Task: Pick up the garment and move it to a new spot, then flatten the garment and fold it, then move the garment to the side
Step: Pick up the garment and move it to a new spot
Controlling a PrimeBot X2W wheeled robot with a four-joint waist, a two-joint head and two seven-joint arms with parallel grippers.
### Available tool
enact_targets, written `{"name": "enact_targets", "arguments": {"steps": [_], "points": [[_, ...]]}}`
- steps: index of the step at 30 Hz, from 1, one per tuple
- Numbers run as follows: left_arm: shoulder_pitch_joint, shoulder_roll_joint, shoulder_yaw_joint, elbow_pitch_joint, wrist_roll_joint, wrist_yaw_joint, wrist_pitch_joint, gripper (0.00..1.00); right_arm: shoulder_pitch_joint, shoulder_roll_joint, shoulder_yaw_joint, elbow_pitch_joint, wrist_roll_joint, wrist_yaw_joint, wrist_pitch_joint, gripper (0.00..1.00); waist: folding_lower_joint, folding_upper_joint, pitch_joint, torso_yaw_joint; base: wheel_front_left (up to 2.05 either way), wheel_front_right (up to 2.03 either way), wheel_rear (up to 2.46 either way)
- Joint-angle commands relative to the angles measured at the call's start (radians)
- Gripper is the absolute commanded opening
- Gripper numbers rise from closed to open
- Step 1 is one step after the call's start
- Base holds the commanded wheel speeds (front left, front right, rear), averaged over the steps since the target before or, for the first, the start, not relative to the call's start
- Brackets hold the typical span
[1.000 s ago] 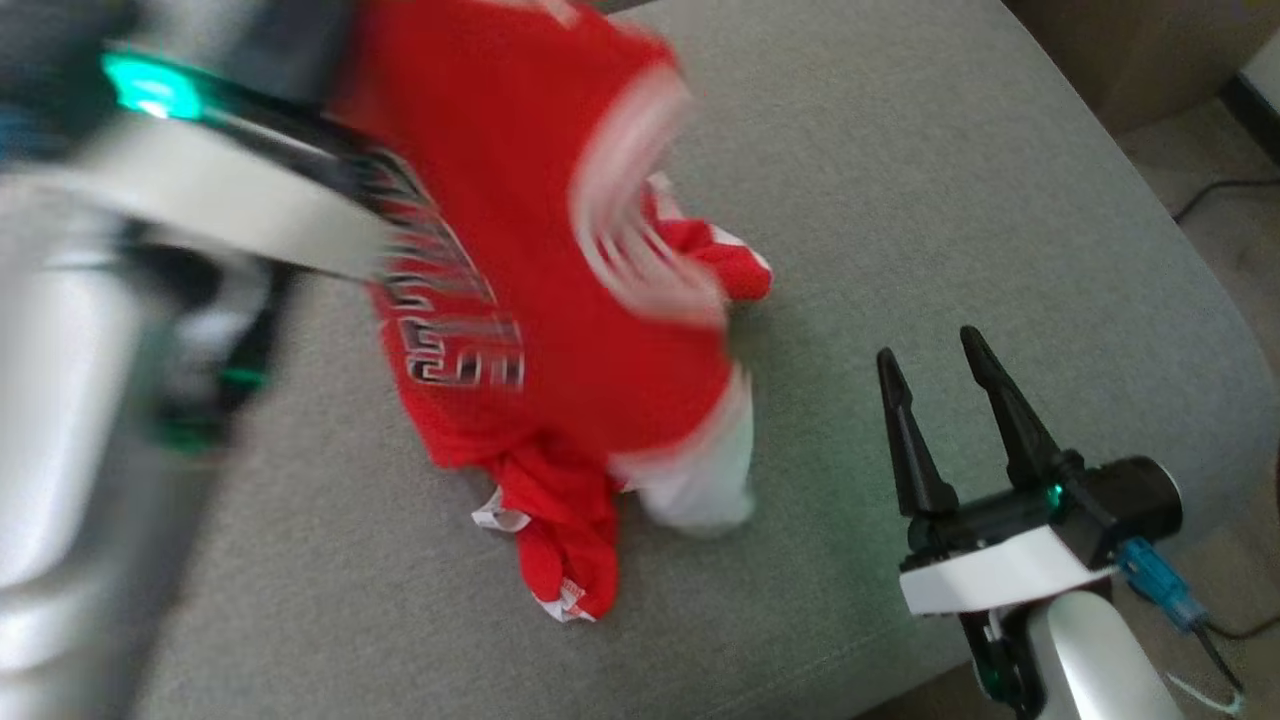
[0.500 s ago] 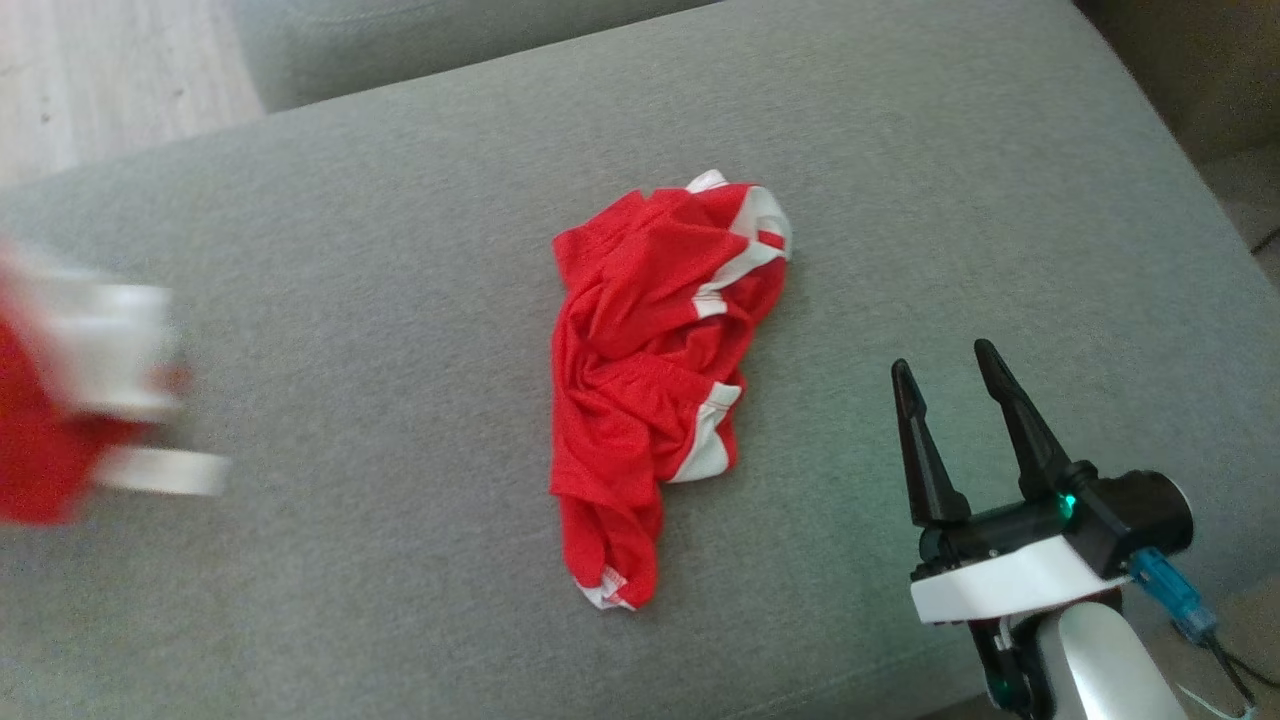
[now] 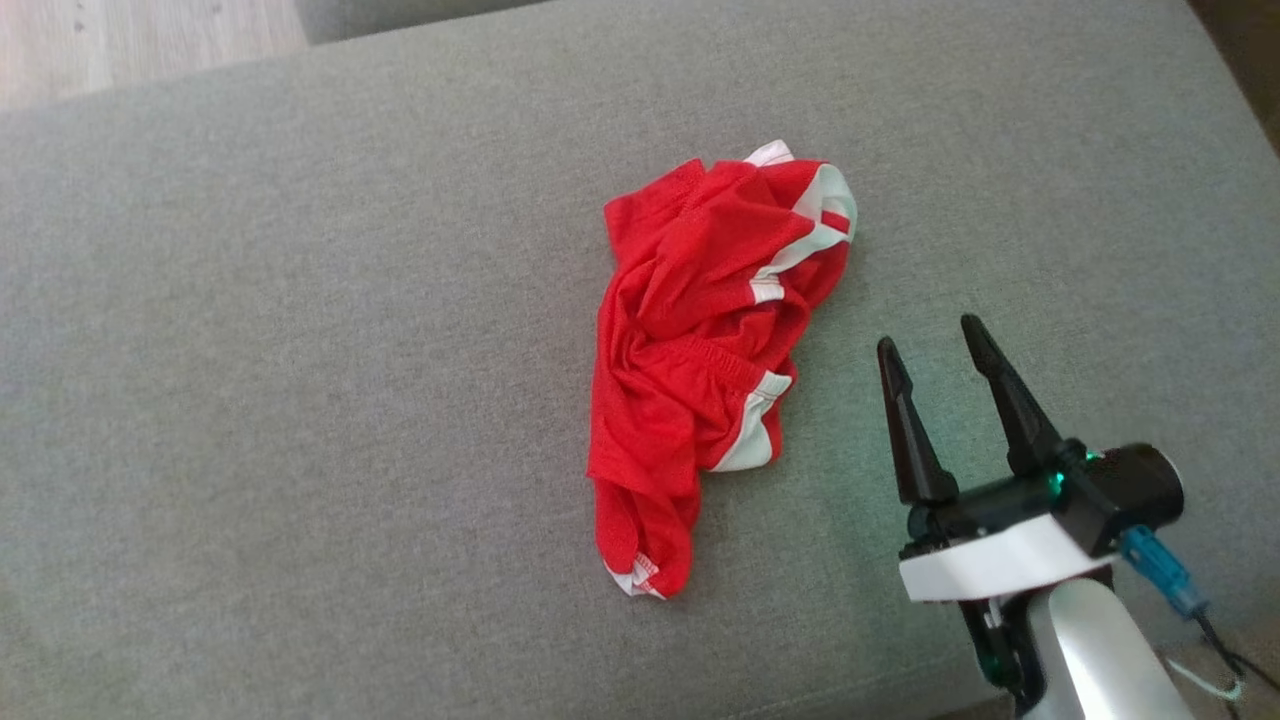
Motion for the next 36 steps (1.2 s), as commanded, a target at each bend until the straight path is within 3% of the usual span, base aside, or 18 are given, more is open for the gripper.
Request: {"name": "enact_targets", "arguments": {"steps": [1, 5, 6, 7, 8, 14, 18, 23, 29, 36], "points": [[-0.021, 0.058, 0.030, -0.008, 0.012, -0.004, -0.014, 0.00, -0.029, -0.001, 0.025, -0.030, -0.006, 0.008, -0.011, 1.00, -0.0001, 0.0000, 0.008, 0.000, 0.00, 0.00, 0.00], [-0.012, 0.027, -0.023, 0.112, 0.053, -0.006, -0.056, 0.00, -0.035, -0.001, 0.026, -0.027, -0.017, 0.008, -0.011, 1.00, -0.0001, 0.0000, 0.021, -0.007, 0.00, 0.00, 0.00], [-0.007, 0.024, -0.039, 0.143, 0.069, -0.003, -0.062, 0.15, -0.035, -0.001, 0.026, -0.026, -0.019, 0.008, -0.011, 1.00, -0.0001, 0.0000, 0.022, -0.010, 0.00, 0.00, 0.00], [-0.004, 0.022, -0.051, 0.169, 0.083, 0.001, -0.073, 0.44, -0.035, -0.001, 0.026, -0.025, -0.020, 0.008, -0.011, 1.00, -0.0001, 0.0000, 0.021, -0.014, 0.00, 0.00, 0.00], [-0.004, 0.017, -0.057, 0.193, 0.093, 0.007, -0.088, 1.00, -0.034, -0.001, 0.025, -0.024, -0.020, 0.008, -0.011, 1.00, -0.0001, 0.0000, 0.019, -0.017, 0.00, 0.00, 0.00], [-0.037, -0.029, -0.078, 0.214, 0.147, 0.043, -0.277, 1.00, -0.008, -0.001, 0.001, -0.021, -0.007, 0.008, -0.011, 1.00, -0.0001, 0.0000, -0.028, -0.017, 0.00, 0.00, 0.00], [-0.023, -0.115, -0.103, 0.117, 0.142, 0.027, -0.383, 1.00, 0.006, -0.001, -0.014, -0.029, -0.013, 0.008, -0.011, 1.00, -0.0001, 0.0000, -0.081, -0.010, 0.00, 0.00, 0.00], [0.101, -0.224, -0.178, -0.055, 0.167, 0.017, -0.448, 1.00, 0.019, -0.001, -0.041, -0.043, -0.051, 0.008, -0.011, 1.00, -0.0001, 0.0000, -0.140, -0.005, 0.00, 0.00, 0.00], [0.317, -0.395, -0.263, -0.278, 0.190, 0.087, -0.495, 1.00, 0.013, -0.001, -0.071, -0.065, -0.103, 0.008, -0.011, 1.00, -0.0001, 0.0000, -0.184, -0.001, 0.00, 0.00, 0.00], [0.489, -0.493, -0.338, -0.345, 0.226, 0.113, -0.549, 1.00, 0.031, -0.001, -0.111, -0.069, -0.125, 0.008, -0.011, 1.00, -0.0001, 0.0000, -0.206, 0.018, 0.00, 0.00, 0.00]]}}
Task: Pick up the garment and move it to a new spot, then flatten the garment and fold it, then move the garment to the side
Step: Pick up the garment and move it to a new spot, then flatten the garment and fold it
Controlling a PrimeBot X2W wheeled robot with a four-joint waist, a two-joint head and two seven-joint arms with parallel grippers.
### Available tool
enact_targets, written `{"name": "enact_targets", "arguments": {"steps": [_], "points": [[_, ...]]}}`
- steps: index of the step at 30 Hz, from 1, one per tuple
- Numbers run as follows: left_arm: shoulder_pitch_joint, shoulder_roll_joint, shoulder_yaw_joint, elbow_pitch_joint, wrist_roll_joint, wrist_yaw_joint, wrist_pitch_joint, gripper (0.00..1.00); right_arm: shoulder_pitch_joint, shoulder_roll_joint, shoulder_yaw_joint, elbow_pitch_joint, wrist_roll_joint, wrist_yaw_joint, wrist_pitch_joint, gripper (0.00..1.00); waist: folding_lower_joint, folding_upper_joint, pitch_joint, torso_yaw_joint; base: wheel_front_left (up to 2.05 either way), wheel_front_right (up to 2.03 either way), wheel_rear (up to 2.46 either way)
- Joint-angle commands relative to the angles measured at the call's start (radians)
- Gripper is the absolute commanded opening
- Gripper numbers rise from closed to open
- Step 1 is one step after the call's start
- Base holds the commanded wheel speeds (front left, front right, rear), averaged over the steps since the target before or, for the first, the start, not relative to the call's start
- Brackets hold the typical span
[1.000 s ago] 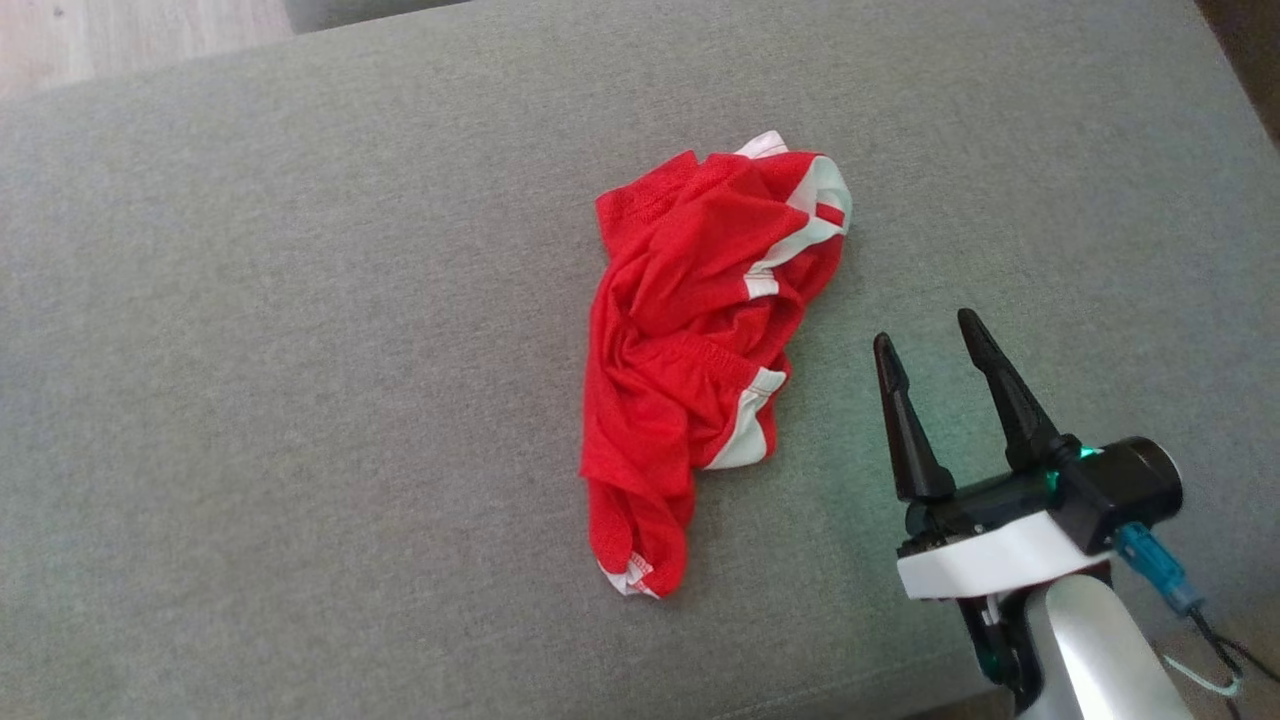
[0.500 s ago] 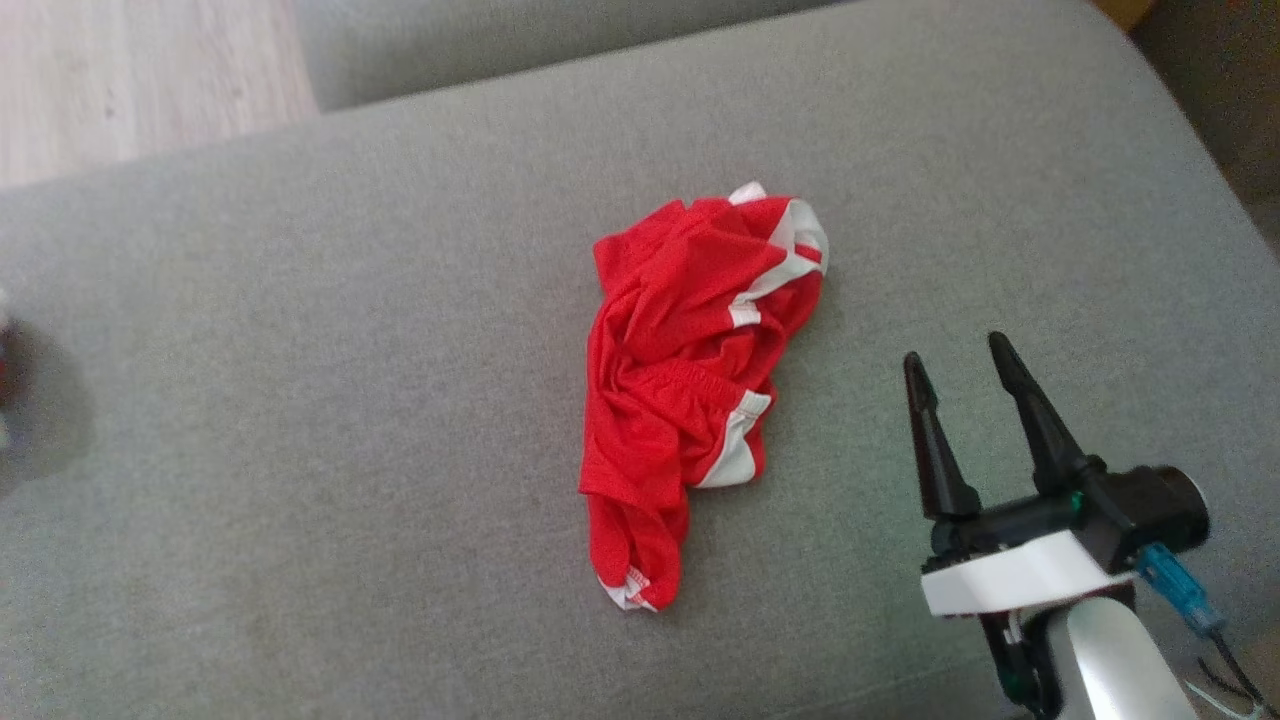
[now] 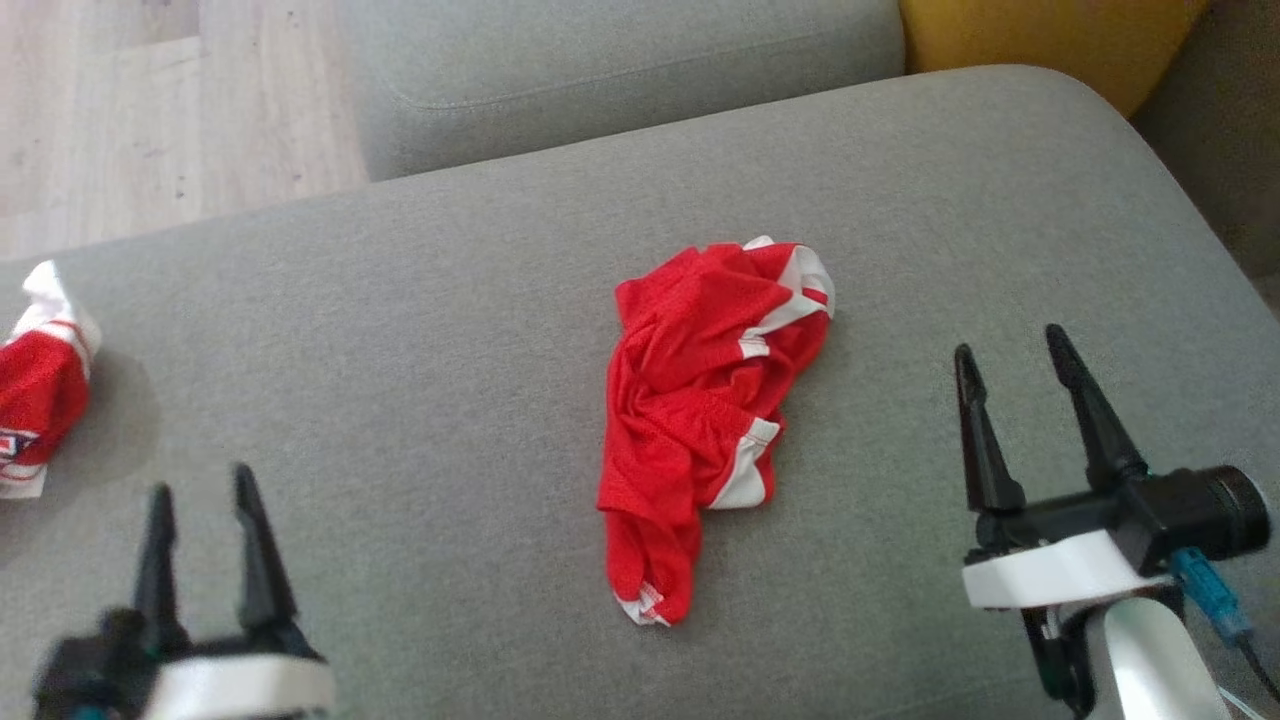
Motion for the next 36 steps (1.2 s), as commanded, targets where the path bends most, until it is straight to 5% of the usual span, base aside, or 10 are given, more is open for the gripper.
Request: {"name": "enact_targets", "arguments": {"steps": [1, 11, 24, 36], "points": [[-0.018, 0.002, 0.023, -0.033, 0.020, 0.007, -0.015, 1.00, -0.002, -0.002, 0.013, -0.037, -0.016, 0.008, -0.011, 1.00, 0.0002, 0.0000, -0.006, 0.010, 0.00, 0.00, 0.00], [0.103, -0.073, 0.006, -0.011, 0.170, 0.012, -0.048, 1.00, 0.057, -0.002, -0.012, 0.000, -0.039, 0.008, -0.011, 1.00, 0.0002, 0.0000, -0.031, 0.061, 0.00, 0.00, 0.00], [0.114, -0.148, 0.130, 0.035, 0.250, -0.099, -0.048, 1.00, 0.063, -0.002, 0.031, 0.056, 0.001, 0.008, -0.011, 1.00, 0.0002, 0.0000, -0.028, 0.081, 0.00, 0.00, 0.00], [0.110, -0.170, 0.161, 0.047, 0.276, -0.138, -0.048, 1.00, 0.060, -0.002, 0.046, 0.069, 0.008, 0.008, -0.011, 1.00, 0.0002, 0.0000, -0.027, 0.078, 0.00, 0.00, 0.00]]}}
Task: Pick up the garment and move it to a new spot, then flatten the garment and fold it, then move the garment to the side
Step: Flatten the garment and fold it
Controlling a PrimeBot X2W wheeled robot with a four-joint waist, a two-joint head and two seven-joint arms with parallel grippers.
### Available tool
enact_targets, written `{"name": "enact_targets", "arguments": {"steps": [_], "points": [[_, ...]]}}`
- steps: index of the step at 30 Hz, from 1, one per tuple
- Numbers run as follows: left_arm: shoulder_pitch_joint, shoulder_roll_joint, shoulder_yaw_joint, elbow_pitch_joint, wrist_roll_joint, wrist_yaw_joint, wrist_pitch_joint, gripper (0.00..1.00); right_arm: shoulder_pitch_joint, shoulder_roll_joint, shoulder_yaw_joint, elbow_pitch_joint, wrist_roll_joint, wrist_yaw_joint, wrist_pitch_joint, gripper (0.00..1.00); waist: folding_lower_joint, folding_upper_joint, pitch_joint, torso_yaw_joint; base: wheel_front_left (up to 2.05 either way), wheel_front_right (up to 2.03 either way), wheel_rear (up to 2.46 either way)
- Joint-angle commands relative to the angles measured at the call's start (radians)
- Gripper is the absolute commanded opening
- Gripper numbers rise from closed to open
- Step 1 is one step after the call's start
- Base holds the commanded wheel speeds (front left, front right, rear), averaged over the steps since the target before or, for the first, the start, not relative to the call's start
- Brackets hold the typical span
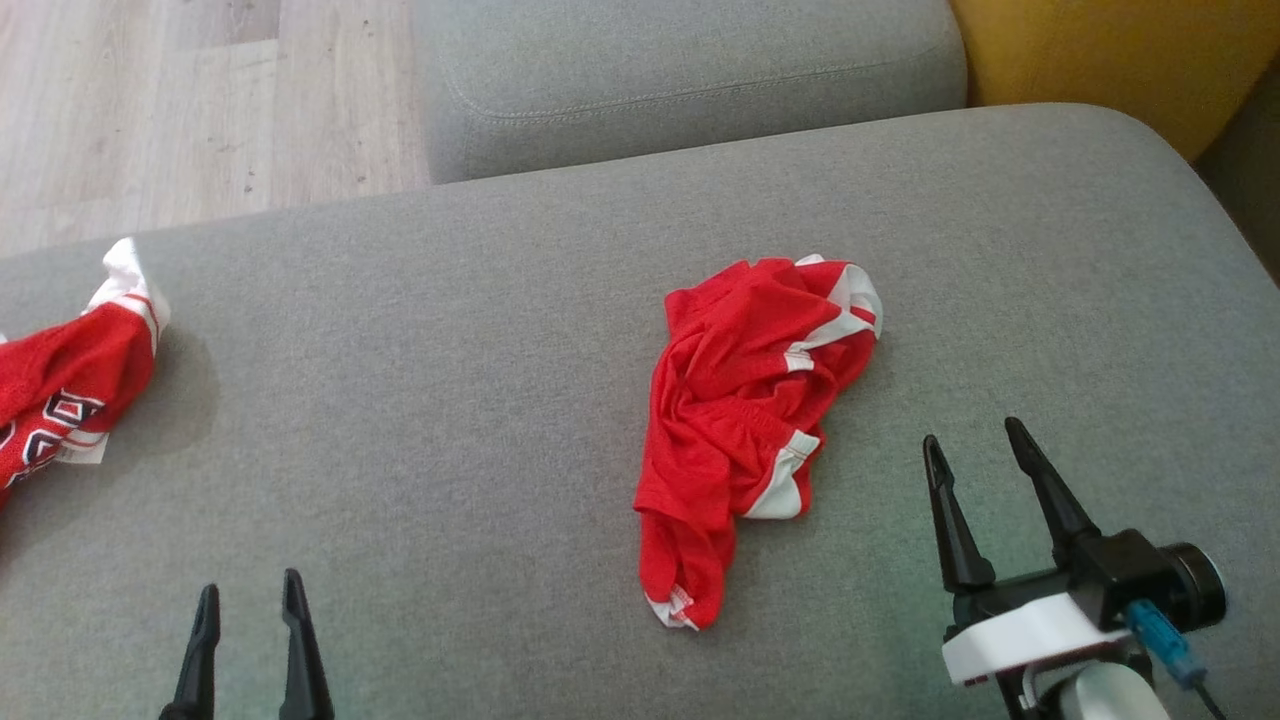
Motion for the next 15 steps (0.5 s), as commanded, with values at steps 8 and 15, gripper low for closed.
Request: {"name": "enact_targets", "arguments": {"steps": [8, 15], "points": [[-0.055, -0.006, 0.022, -0.047, 0.036, -0.006, -0.012, 1.00, -0.033, -0.003, 0.031, -0.031, 0.009, 0.008, -0.011, 1.00, 0.0000, 0.0000, 0.011, -0.025, 0.00, 0.00, 0.00], [-0.243, -0.001, -0.174, -0.080, 0.138, -0.063, 0.044, 1.00, -0.064, -0.003, 0.047, -0.053, 0.027, 0.008, -0.011, 1.00, 0.0000, 0.0000, 0.057, -0.094, 0.00, 0.00, 0.00]]}}
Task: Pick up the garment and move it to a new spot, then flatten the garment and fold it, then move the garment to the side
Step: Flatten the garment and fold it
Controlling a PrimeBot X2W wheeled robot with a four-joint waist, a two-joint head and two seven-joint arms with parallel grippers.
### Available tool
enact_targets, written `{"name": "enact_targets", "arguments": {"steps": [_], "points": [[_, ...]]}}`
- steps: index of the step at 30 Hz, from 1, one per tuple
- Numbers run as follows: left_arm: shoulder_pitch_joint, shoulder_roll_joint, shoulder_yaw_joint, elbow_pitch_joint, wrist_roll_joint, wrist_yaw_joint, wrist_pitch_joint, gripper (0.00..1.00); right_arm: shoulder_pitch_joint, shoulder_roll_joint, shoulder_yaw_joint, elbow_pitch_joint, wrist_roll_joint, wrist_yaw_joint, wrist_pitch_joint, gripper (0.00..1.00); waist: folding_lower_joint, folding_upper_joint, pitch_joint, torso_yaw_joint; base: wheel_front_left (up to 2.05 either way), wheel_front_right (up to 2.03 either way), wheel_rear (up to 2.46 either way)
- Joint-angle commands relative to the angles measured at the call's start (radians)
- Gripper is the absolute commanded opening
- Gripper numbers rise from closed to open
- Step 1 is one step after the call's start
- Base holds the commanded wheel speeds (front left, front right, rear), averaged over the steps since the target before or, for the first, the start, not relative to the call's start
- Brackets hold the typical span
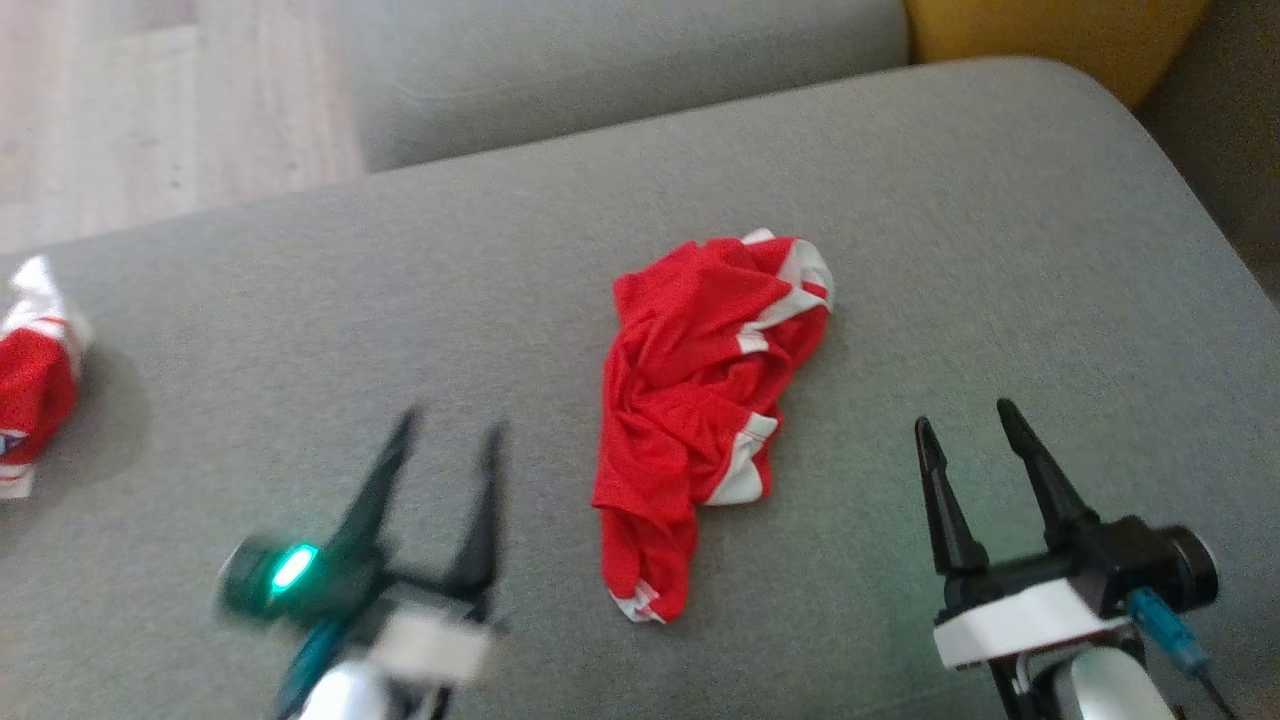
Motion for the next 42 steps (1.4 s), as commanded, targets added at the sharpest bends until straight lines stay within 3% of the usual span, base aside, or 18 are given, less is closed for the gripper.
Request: {"name": "enact_targets", "arguments": {"steps": [1, 6, 12, 18, 26, 40, 42], "points": [[-0.108, 0.001, -0.021, -0.030, 0.023, -0.013, 0.028, 1.00, -0.059, -0.003, 0.028, -0.042, 0.011, 0.008, -0.011, 1.00, 0.0000, 0.0000, 0.036, -0.034, 0.00, 0.00, 0.00], [-0.339, 0.001, -0.219, 0.057, 0.055, -0.038, 0.154, 1.00, -0.095, -0.003, 0.048, -0.070, 0.039, 0.008, -0.011, 1.00, 0.0000, 0.0000, 0.109, -0.106, 0.00, 0.00, 0.00], [-0.522, 0.003, -0.452, 0.220, -0.010, -0.041, 0.287, 1.00, -0.118, -0.003, 0.080, -0.094, 0.075, 0.008, -0.011, 1.00, 0.0000, 0.0000, 0.163, -0.202, 0.00, 0.00, 0.00], [-0.609, 0.089, -0.610, 0.325, -0.131, -0.041, 0.389, 1.00, -0.117, -0.003, 0.070, -0.099, 0.096, 0.008, -0.011, 1.00, 0.0000, 0.0000, 0.179, -0.267, 0.00, 0.00, 0.00], [-0.661, 0.152, -0.627, 0.363, -0.164, -0.041, 0.458, 1.00, -0.109, -0.003, 0.064, -0.097, 0.102, 0.008, -0.011, 1.00, 0.0000, 0.0000, 0.171, -0.269, 0.00, 0.00, 0.00], [-0.710, 0.159, -0.659, 0.471, -0.208, -0.040, 0.615, 1.00, -0.111, -0.003, 0.073, -0.087, 0.097, 0.008, -0.011, 1.00, 0.0000, 0.0000, 0.152, -0.265, 0.00, 0.00, 0.00], [-0.710, 0.167, -0.673, 0.470, -0.216, -0.040, 0.623, 0.76, -0.108, -0.003, 0.071, -0.084, 0.096, 0.008, -0.011, 1.00, 0.0000, 0.0000, 0.149, -0.267, 0.00, 0.00, 0.00]]}}
